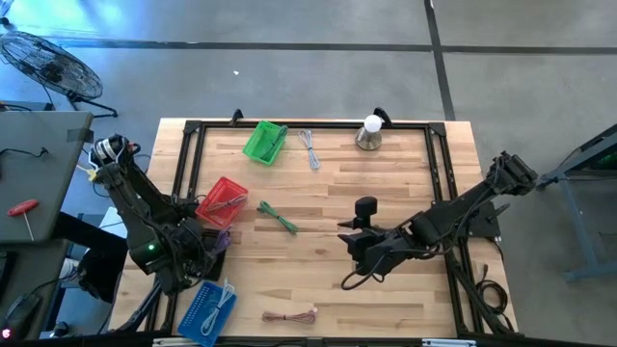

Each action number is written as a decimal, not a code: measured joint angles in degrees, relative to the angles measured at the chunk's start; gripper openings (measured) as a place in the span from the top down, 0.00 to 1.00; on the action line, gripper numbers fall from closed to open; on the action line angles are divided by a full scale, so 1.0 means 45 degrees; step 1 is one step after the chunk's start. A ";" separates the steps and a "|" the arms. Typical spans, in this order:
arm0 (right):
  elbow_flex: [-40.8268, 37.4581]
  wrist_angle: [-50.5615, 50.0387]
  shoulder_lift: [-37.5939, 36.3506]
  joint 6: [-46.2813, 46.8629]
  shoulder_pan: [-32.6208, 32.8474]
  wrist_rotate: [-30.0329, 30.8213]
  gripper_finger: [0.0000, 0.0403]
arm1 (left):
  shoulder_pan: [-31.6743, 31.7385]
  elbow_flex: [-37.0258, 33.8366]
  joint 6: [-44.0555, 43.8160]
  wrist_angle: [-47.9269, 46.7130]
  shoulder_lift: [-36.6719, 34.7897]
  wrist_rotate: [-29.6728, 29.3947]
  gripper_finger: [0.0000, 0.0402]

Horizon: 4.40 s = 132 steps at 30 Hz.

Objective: Pick & Place USB Port
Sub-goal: Put the green charger cable into the green bin

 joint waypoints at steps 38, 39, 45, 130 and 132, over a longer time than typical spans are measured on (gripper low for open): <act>0.0019 0.6206 0.2326 -0.0570 -0.4847 -0.9079 0.68 | 0.0670 0.3317 0.9428 -0.2048 -0.0356 -1.1971 0.47; 0.0019 0.6207 0.2279 -0.0660 -0.4842 -0.9082 0.68 | 0.1044 0.3317 0.9813 -0.2015 -0.0355 -1.1656 0.47; 0.0019 0.5427 0.1557 -0.0909 -0.4590 -0.9038 0.68 | 0.4633 0.3303 1.3825 -0.1234 -0.0359 -0.8847 0.47; 0.0000 0.0653 -0.1282 0.0050 0.0995 -0.7337 0.81 | 2.1129 1.3536 2.1606 -0.3887 0.8204 0.0477 0.98; 0.0000 0.0612 -0.1282 0.0128 0.1057 -0.7249 0.81 | 2.1971 1.2970 2.1550 -0.3402 0.8130 0.1464 0.98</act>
